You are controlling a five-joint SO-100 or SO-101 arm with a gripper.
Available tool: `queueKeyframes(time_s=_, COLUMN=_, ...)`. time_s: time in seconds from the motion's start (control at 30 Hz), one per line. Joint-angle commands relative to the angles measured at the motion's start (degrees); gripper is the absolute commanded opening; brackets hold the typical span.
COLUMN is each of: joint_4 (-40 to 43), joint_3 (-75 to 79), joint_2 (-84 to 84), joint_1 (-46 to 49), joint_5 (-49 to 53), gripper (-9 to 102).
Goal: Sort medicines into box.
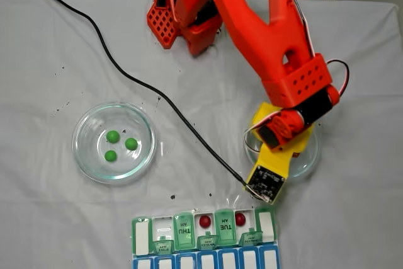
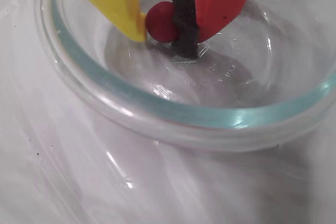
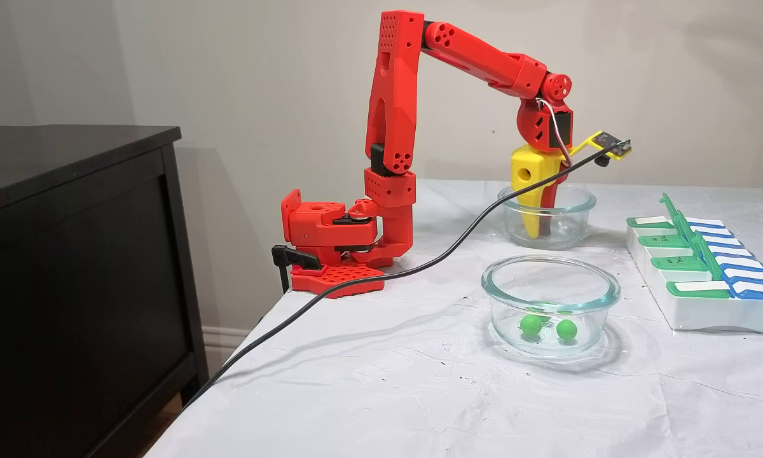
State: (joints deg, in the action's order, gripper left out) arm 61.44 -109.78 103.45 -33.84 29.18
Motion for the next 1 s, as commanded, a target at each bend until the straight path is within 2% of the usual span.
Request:
queueKeyframes(time_s=0.0, joint_4=-1.2, joint_3=3.4, joint_2=9.8, joint_1=-0.2, joint_5=-5.8, gripper=0)
queueKeyframes(time_s=0.1, joint_4=-1.6, joint_3=6.0, joint_2=11.9, joint_1=2.2, joint_5=-10.2, gripper=0)
queueKeyframes(time_s=0.4, joint_4=-6.3, joint_3=11.9, joint_2=20.3, joint_1=11.3, joint_5=-14.8, gripper=0)
queueKeyframes(time_s=0.57, joint_4=-3.6, joint_3=14.2, joint_2=20.7, joint_1=17.6, joint_5=-15.6, gripper=0)
queueKeyframes(time_s=0.73, joint_4=-1.9, joint_3=13.5, joint_2=17.8, joint_1=22.1, joint_5=-9.3, gripper=0)
queueKeyframes(time_s=0.97, joint_4=-7.9, joint_3=12.7, joint_2=10.8, joint_1=30.1, joint_5=-2.4, gripper=0)
